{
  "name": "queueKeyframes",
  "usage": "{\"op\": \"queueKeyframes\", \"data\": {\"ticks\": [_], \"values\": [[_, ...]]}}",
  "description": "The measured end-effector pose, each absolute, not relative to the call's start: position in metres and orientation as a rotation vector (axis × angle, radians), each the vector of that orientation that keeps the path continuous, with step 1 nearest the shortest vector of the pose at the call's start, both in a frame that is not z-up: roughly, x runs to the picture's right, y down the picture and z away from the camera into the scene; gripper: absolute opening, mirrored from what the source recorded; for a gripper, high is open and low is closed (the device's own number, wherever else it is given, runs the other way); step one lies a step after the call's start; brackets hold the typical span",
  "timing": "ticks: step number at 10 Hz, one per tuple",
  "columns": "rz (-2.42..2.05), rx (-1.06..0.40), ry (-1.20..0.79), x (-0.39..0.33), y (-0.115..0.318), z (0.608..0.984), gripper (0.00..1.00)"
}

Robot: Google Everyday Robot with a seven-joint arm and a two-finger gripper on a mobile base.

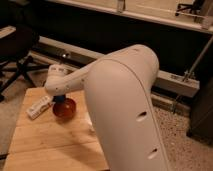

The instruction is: Place the white sponge in the ceramic bowl

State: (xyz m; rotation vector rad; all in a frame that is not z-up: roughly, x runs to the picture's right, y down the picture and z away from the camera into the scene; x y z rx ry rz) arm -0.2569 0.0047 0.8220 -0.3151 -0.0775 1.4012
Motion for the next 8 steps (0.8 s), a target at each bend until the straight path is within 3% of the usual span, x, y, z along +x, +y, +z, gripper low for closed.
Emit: {"op": "queueKeyframes", "data": {"ticks": [8], "values": [[1.417, -0.318, -0.075, -0.2588, 0.0059, 0.8214, 0.29]]}}
